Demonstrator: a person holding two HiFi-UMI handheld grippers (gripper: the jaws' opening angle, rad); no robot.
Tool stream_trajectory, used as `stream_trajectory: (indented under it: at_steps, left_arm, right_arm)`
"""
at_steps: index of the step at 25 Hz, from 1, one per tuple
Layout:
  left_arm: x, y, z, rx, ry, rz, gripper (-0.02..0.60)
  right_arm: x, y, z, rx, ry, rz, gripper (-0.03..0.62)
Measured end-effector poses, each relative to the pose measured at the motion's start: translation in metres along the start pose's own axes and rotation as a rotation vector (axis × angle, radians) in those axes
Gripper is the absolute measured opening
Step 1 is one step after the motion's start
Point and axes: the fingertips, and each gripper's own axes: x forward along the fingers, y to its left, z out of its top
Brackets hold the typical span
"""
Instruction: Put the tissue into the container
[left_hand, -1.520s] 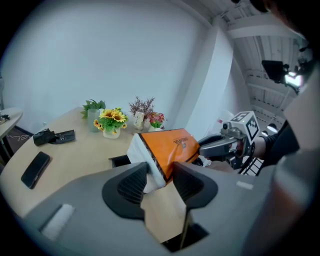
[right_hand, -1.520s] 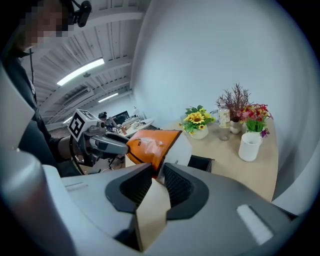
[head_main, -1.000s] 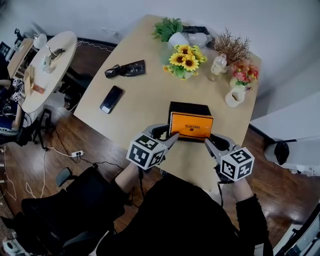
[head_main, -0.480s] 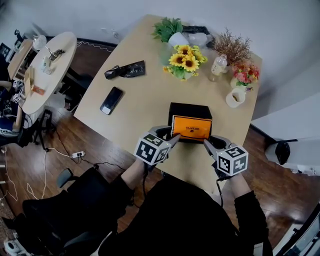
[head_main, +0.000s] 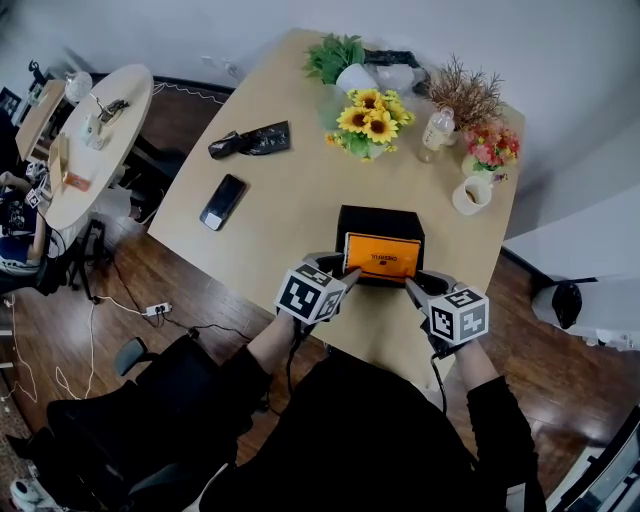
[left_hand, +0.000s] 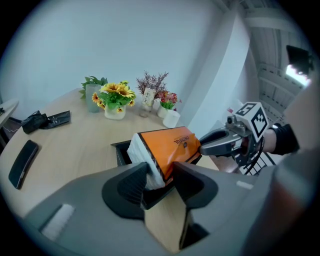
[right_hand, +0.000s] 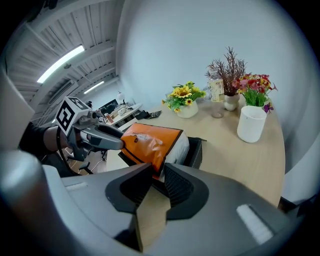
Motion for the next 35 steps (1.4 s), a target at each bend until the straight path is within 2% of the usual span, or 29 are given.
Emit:
stream_trajectory:
  at_steps: [5,11,16,22,25,28,32,33,35]
  left_arm:
    - [0.007,0.001,-0.004,-0.001,0.026,0.009,0.147]
    - [0.015,0.005,-0.012,0.002,0.09,0.054,0.15]
    - [0.019,0.01,-0.019,0.02,0.136,0.119,0.152]
    - [0.021,0.009,-0.019,0.031,0.157,0.145,0.152]
    - [0.02,0.011,-0.021,0.035,0.165,0.16,0.152]
    - [0.02,0.012,-0.02,0.052,0.144,0.185,0.155]
    - [0.006,0.015,-0.011,0.1,0.08,0.25,0.158]
    - [0.002,0.015,-0.008,0.077,0.048,0.246,0.158]
    - [-0.007,0.009,0.002,-0.033,-0.064,0.182,0.156]
  right_arm:
    - [0.005,-0.006,-0.005,0.013,0.022,-0.003,0.078]
    - [0.011,-0.009,-0.011,0.042,0.06,-0.02,0.08]
    - [0.015,-0.008,-0.014,0.003,0.083,-0.046,0.081]
    - [0.014,-0.008,-0.014,-0.018,0.104,-0.061,0.084]
    - [0.016,-0.005,-0.014,-0.036,0.117,-0.046,0.122]
    - [0.016,-0.005,-0.013,-0.039,0.114,-0.052,0.132]
    - [0.004,-0.017,-0.005,-0.034,0.053,-0.118,0.132]
    - [0.001,-0.02,-0.003,-0.027,0.036,-0.129,0.132]
    - [-0.006,-0.023,0.002,-0.009,-0.003,-0.132,0.131]
